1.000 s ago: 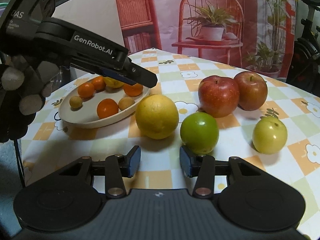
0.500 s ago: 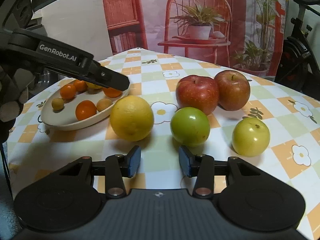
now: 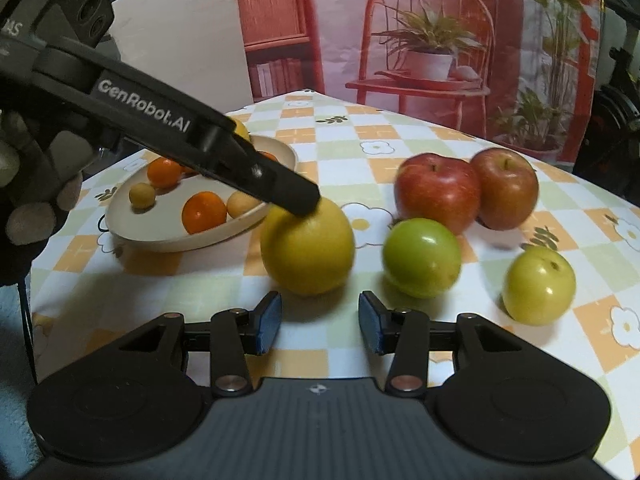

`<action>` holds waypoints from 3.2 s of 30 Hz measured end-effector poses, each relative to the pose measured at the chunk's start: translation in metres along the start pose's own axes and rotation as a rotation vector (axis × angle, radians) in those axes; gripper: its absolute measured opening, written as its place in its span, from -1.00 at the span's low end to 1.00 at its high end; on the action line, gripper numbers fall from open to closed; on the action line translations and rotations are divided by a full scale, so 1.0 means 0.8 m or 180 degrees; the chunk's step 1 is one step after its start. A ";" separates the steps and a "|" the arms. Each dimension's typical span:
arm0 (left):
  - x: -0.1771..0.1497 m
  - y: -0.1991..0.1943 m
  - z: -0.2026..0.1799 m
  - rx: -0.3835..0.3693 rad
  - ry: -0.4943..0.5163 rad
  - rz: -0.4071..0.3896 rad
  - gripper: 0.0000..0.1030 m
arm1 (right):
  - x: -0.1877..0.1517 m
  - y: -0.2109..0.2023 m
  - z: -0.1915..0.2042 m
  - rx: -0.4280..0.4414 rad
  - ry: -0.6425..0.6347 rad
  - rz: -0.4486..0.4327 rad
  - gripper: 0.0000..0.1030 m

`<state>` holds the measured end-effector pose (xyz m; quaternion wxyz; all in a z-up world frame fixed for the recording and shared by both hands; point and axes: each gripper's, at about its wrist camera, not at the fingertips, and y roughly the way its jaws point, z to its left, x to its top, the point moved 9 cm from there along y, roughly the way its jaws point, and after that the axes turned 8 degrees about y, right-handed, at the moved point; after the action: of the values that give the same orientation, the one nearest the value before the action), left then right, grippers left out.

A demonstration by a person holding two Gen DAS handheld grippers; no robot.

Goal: Organize fruits

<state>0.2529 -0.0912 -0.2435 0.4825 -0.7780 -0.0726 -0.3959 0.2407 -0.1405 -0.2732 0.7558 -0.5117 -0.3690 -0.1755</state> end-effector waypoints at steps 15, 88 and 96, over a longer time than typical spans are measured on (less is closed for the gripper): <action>-0.001 0.008 0.002 -0.0175 -0.0092 0.0073 -0.14 | 0.010 0.014 0.004 0.0021 -0.0058 -0.0036 0.07; -0.015 -0.091 0.178 0.0390 -0.0643 -0.0081 -0.08 | 0.084 0.149 0.157 0.0595 -0.0650 0.0283 0.00; -0.014 -0.092 0.176 0.0423 -0.0607 -0.0080 -0.07 | 0.083 0.148 0.158 0.0591 -0.0645 0.0275 0.01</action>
<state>0.2854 0.0641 -0.2314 0.5189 -0.7774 -0.1540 -0.3205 0.3134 0.0300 -0.2743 0.7656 -0.4701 -0.4357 -0.0554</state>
